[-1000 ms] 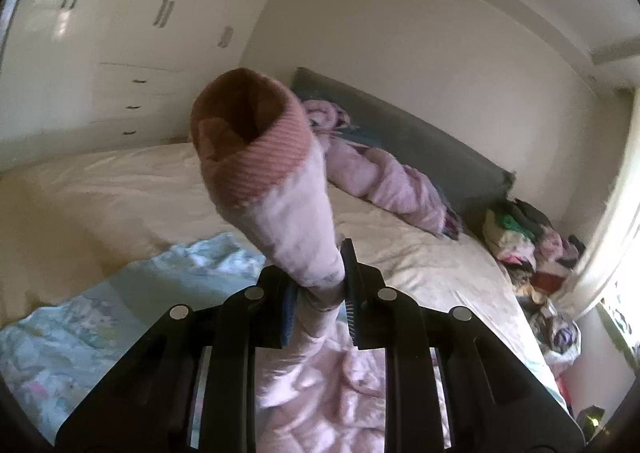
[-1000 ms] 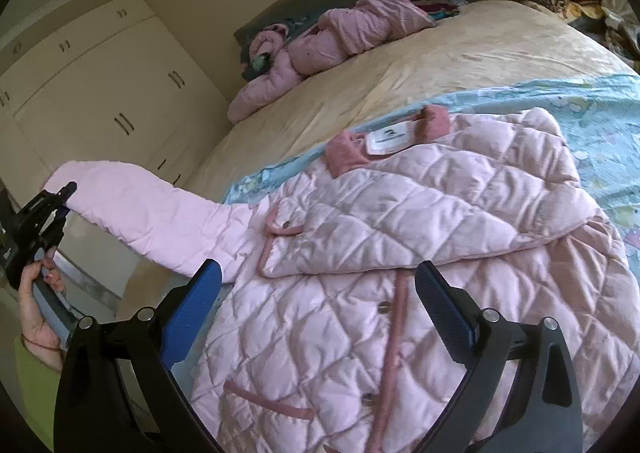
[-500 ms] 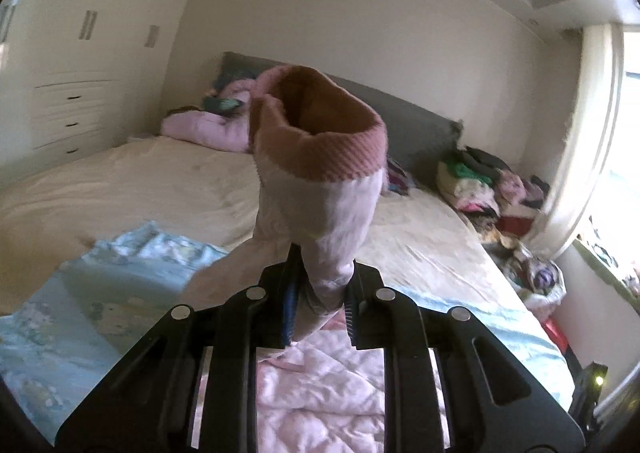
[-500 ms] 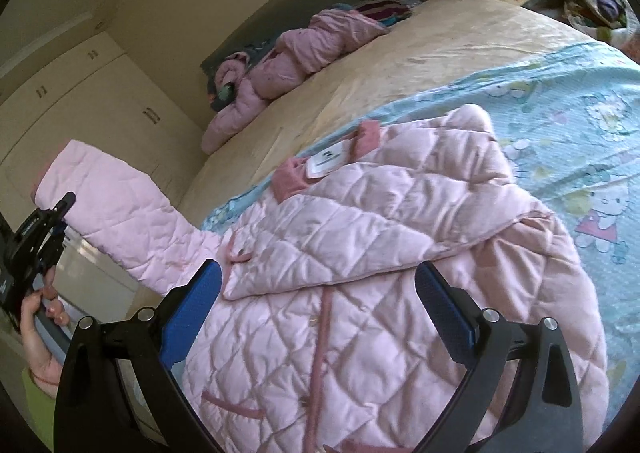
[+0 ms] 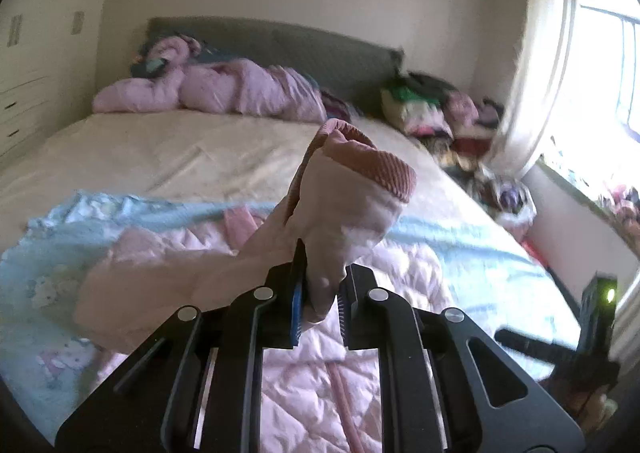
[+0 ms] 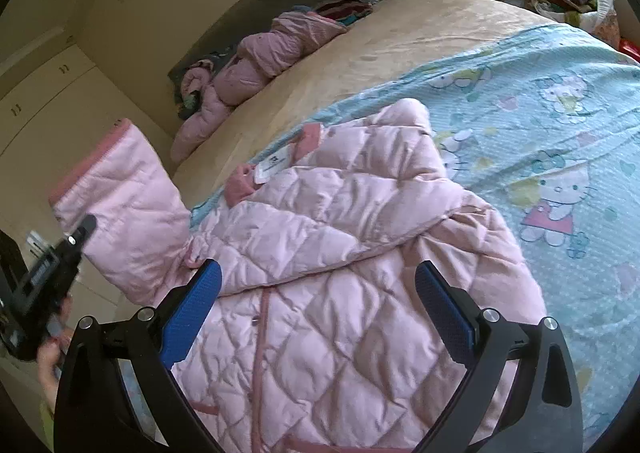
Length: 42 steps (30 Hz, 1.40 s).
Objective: Fold large clothes
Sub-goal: 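Lift the held sleeve with the left tool and swing it over the jacket, then lay the sleeve across the jacket front and open the left tool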
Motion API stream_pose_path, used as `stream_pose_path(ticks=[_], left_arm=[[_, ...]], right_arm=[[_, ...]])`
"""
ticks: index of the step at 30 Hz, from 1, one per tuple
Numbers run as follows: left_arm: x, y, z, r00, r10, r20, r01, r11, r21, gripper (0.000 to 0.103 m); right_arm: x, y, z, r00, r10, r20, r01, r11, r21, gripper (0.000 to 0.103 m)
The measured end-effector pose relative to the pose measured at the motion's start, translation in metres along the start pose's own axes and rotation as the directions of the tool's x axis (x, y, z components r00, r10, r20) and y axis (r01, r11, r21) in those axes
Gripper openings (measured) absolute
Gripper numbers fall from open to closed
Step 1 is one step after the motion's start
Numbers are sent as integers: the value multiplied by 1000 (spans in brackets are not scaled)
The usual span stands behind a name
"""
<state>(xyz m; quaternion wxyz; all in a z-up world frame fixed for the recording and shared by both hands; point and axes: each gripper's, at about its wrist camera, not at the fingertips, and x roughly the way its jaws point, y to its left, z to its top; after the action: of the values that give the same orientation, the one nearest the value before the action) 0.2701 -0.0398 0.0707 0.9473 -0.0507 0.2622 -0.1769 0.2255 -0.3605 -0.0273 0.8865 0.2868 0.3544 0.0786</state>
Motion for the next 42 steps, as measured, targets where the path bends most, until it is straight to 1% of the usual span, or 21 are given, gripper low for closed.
stream_pose_path(ticks=[4,8,12,15,17,20,25,28,33,35,37,38,40,42], left_arm=[[21,-22,-26,997,-26,-73,30,998,63,7],[38,-34,-53,988,-43,-147,60,992,112,7],[53,-44,-77,977,-36,-211,72,984,163,7],[57,-51,-90,971,-23,-238,73,977,202,7],[60,-53,-99,967,-18,-252,73,974,212,7],[65,-57,-112,959,15,-283,57,968,245,10],[64,-64,-125,950,70,-305,28,952,305,13],[60,-66,-131,946,84,-313,26,944,330,16],[54,-68,-133,943,122,-311,-1,932,362,16],[50,-70,-135,943,134,-306,-8,925,380,18],[47,-71,-136,942,140,-306,-9,919,393,24],[44,-72,-136,942,139,-306,-7,918,396,30],[38,-75,-137,944,142,-299,-6,911,412,39],[34,-77,-137,943,171,-286,-33,902,430,88]], right_arm=[[-3,-10,1,1000,-17,6,17,1000,11,97],[-6,-19,1,999,-34,8,34,999,27,97],[-7,-26,0,999,-41,0,41,998,40,97],[-8,-27,-1,999,-48,-1,47,998,43,97],[-7,-27,-1,999,-50,-3,50,998,45,97],[-6,-27,-1,999,-50,-6,50,998,44,97],[-1,-23,-4,999,-50,-19,51,998,41,97],[3,-19,-6,998,-46,-31,47,998,37,97],[7,-12,-8,998,-40,-43,41,999,30,97],[8,-8,-8,998,-39,-45,40,999,22,97],[8,-6,-9,998,-39,-45,40,999,17,97],[9,-5,-9,998,-38,-47,39,999,17,97],[10,-3,-10,998,-36,-49,37,999,16,97],[11,-1,-11,998,-33,-53,34,999,15,97]])
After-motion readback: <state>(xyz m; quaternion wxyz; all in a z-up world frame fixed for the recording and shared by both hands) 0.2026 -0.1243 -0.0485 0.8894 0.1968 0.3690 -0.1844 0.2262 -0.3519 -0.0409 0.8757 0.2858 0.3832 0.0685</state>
